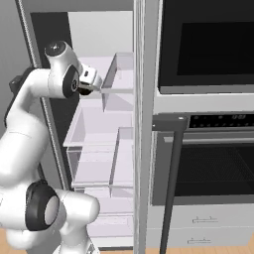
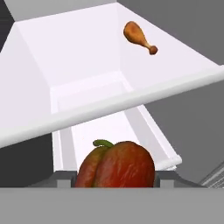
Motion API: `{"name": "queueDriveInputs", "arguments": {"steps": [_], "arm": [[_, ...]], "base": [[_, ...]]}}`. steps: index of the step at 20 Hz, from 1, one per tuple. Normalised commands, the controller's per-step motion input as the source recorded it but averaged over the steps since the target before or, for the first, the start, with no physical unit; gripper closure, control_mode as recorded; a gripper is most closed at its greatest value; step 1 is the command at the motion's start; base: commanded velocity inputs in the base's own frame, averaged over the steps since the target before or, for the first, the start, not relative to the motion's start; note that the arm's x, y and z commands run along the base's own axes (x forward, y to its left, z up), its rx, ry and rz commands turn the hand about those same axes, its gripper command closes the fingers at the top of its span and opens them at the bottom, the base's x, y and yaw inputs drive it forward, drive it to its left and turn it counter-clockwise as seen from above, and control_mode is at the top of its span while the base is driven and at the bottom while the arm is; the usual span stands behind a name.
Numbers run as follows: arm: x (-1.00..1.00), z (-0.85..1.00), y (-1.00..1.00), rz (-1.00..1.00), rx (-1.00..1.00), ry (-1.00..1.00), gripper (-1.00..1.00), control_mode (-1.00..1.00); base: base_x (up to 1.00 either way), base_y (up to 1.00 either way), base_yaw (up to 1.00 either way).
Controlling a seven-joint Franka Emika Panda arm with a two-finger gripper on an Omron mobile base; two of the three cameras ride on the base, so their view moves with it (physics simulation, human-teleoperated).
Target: Place one bell pepper and one chicken drumstick in each tupperware on the nearby counter, to pack two identical lunches.
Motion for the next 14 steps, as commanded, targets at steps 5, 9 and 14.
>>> {"name": "queueDriveInputs", "arguments": {"steps": [5,9,14], "arm": [[-1.0,-0.18,-0.03,0.0,-0.02,0.0,1.0,-1.0],[-1.0,-0.22,-0.02,0.0,-0.03,0.0,1.0,-1.0],[-0.6,-0.14,0.0,0.01,-0.03,0.0,1.0,1.0]], "base": [[0.0,0.0,0.0],[0.0,0.0,0.0],[-0.4,0.0,0.01]]}}
